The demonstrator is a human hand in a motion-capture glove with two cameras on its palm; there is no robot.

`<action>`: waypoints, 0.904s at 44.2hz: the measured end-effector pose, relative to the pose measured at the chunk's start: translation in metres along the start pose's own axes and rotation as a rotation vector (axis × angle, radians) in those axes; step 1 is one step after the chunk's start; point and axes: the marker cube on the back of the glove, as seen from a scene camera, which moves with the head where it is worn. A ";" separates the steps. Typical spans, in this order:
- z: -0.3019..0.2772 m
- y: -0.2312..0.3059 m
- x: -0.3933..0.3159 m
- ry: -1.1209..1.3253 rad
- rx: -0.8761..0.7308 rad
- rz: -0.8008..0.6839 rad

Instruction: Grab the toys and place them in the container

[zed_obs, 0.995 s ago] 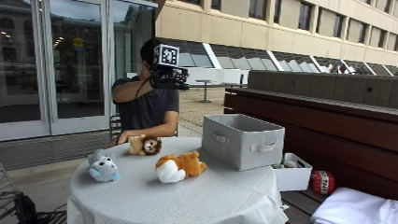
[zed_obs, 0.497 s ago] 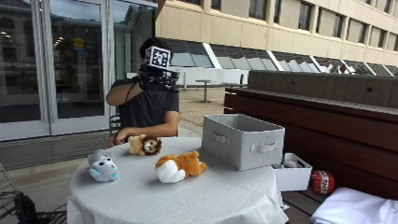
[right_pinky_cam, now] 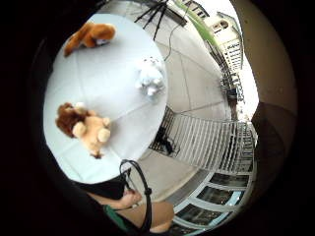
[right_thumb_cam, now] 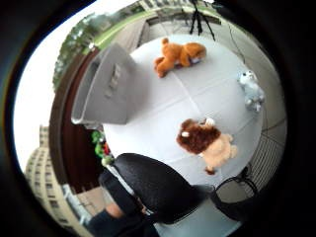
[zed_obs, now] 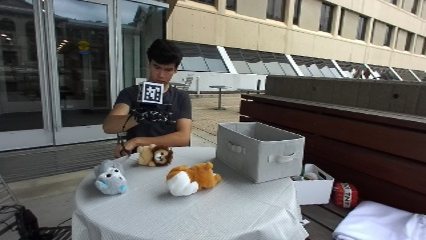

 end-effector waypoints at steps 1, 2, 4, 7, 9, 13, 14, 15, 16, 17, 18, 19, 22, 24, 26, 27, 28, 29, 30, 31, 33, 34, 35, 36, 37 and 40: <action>0.007 0.004 -0.001 0.000 -0.008 0.032; 0.013 0.006 -0.001 0.000 -0.011 0.044; 0.027 0.007 0.003 0.001 0.004 -0.022; 0.045 0.010 0.008 0.002 0.025 -0.140; 0.054 0.010 0.009 -0.001 0.029 -0.126; 0.074 0.019 0.010 -0.013 -0.010 -0.124; 0.079 0.021 0.011 -0.017 -0.025 -0.146; 0.083 0.023 0.011 -0.019 -0.037 -0.163; 0.087 0.023 0.012 -0.020 -0.045 -0.176; 0.091 0.023 0.012 -0.020 -0.051 -0.188; 0.094 0.022 0.013 -0.021 -0.055 -0.195; 0.098 0.023 0.013 -0.022 -0.058 -0.196; 0.112 0.030 0.009 -0.026 -0.065 -0.154; 0.120 0.028 0.007 -0.022 -0.045 -0.106; 0.128 0.021 0.007 -0.016 -0.020 -0.084; 0.131 0.021 0.008 -0.013 -0.030 -0.104; 0.133 0.022 0.009 -0.010 -0.051 -0.136; 0.135 0.025 0.011 -0.006 -0.071 -0.164; 0.138 0.026 0.012 -0.003 -0.080 -0.179; 0.141 0.027 0.013 -0.002 -0.080 -0.184; 0.148 0.026 0.014 -0.006 -0.053 -0.169; 0.151 0.024 0.014 -0.011 -0.027 -0.149; 0.155 0.022 0.014 -0.018 0.007 -0.120; 0.157 0.021 0.013 -0.027 0.040 -0.090; 0.159 0.021 0.013 -0.037 0.061 -0.071; 0.159 0.025 0.016 -0.074 0.030 -0.098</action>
